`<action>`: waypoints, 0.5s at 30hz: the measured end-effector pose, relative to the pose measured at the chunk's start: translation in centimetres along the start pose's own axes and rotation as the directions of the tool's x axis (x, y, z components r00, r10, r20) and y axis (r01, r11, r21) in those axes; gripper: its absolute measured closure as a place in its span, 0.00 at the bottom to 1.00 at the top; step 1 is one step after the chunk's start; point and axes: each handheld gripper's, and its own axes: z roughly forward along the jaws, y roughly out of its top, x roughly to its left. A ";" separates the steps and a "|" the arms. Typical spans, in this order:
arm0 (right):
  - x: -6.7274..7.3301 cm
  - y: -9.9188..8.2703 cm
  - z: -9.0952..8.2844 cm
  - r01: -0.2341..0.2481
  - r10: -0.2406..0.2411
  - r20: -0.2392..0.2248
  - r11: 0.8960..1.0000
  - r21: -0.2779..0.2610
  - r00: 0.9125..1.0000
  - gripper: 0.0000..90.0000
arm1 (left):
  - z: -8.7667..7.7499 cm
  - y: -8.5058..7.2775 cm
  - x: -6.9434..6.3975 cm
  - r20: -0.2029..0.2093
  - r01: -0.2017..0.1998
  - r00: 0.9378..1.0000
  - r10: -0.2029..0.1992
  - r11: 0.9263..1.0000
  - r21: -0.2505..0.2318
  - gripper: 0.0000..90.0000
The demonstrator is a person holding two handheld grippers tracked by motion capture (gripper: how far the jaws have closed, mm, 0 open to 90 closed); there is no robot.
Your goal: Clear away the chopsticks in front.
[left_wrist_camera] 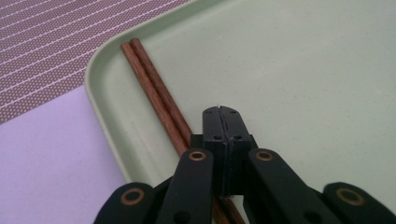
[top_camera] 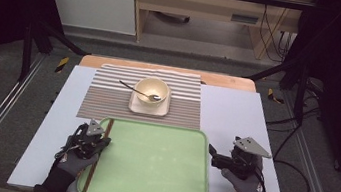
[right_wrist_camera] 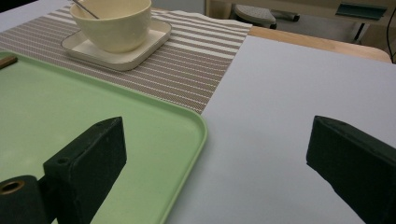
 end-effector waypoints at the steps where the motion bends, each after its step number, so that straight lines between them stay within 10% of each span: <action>1: 0.0 0.0 0.0 0.000 0.000 0.000 1.000 0.000 1.000 0.06 | 0.0 0.0 -0.1 0.007 0.003 1.000 -0.003 1.000 -0.013 0.99; 15: -0.1 0.0 0.0 -0.011 0.011 -0.015 1.000 0.000 1.000 0.06 | -1.9 1.4 0.2 0.016 0.046 0.999 -0.044 0.980 -0.192 0.62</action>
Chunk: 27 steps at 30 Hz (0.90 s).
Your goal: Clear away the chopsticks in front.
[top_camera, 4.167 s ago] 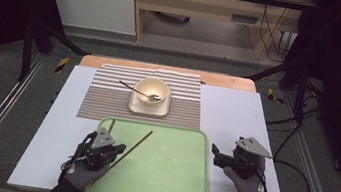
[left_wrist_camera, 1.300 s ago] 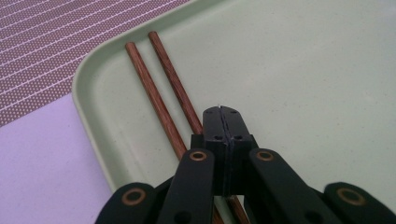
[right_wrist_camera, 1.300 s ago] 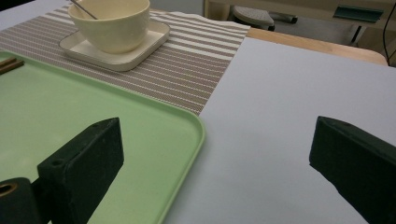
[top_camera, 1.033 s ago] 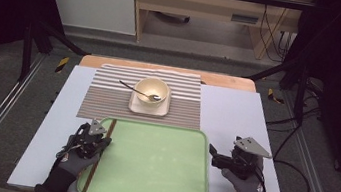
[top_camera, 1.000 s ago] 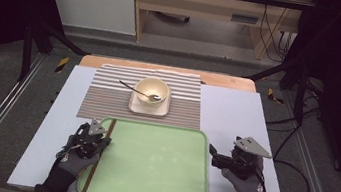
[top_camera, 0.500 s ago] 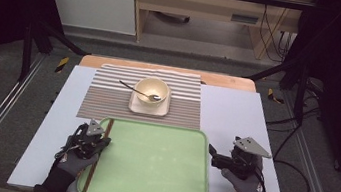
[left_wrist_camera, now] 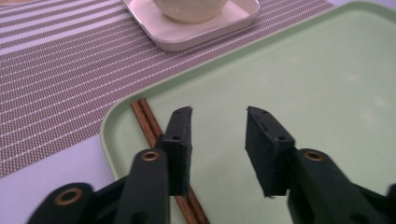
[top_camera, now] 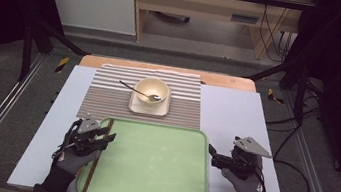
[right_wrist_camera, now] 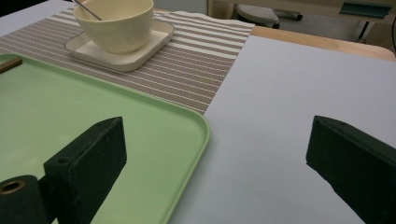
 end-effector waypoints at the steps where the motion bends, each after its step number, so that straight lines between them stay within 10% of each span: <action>1: 0.0 0.0 0.0 0.002 -0.002 0.003 1.000 -0.001 1.000 0.06 | 0.0 0.1 0.0 -0.003 -0.001 1.000 0.001 1.000 -0.008 0.58; 11: -0.3 0.2 -0.2 -0.015 0.015 -0.001 1.000 -0.012 1.000 0.06 | -0.4 2.6 0.5 0.003 -0.004 1.000 0.004 0.997 -0.073 0.36; 27: -0.4 0.3 -0.2 -0.023 0.023 0.003 1.000 -0.016 1.000 0.06 | 0.5 6.9 2.7 -0.032 0.058 0.997 -0.064 0.984 -0.167 0.26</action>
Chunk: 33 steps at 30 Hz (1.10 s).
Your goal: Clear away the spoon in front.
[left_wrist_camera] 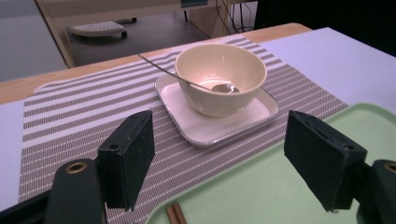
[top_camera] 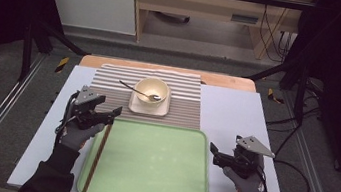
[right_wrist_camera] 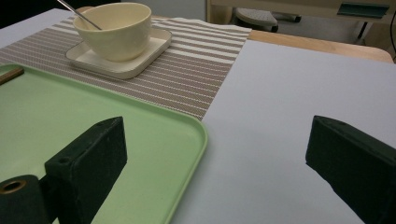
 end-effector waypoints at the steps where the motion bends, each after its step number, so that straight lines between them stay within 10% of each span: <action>1: 0.0 0.0 0.0 0.001 -0.001 0.000 1.000 -0.001 1.000 0.06 | 0.2 0.2 0.1 0.000 0.003 1.000 -0.003 1.000 0.000 0.26; 33: -0.1 -0.1 0.1 -0.012 0.012 -0.010 1.000 0.001 1.000 0.06 | 9.0 1.5 2.6 -0.086 0.028 0.996 -0.023 0.998 0.057 0.24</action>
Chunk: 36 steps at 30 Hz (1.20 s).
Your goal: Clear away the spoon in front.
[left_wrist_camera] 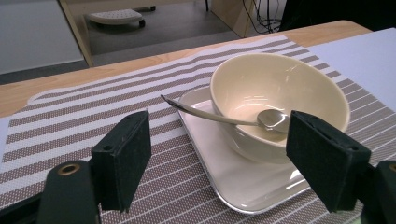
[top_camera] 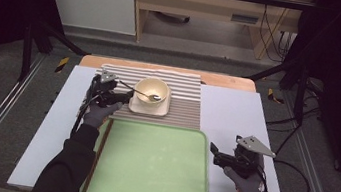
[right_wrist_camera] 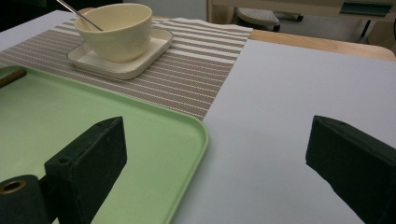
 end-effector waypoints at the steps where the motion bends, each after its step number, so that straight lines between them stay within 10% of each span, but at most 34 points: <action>1: 0.0 0.0 0.0 0.002 -0.002 -0.002 1.000 0.000 1.000 0.06 | 0.2 -0.1 0.0 -0.004 0.006 1.000 -0.006 1.000 -0.002 0.24; 15: -0.1 -0.1 0.1 0.006 -0.006 0.006 1.000 0.007 1.000 0.06 | 2.0 -0.1 0.8 -0.029 0.030 0.999 -0.031 0.999 -0.026 0.31; 36: 0.0 -0.1 0.2 0.006 -0.006 -0.001 1.000 0.010 1.000 0.06 | 1.9 0.6 0.7 0.031 0.104 0.994 -0.103 0.994 -0.030 0.79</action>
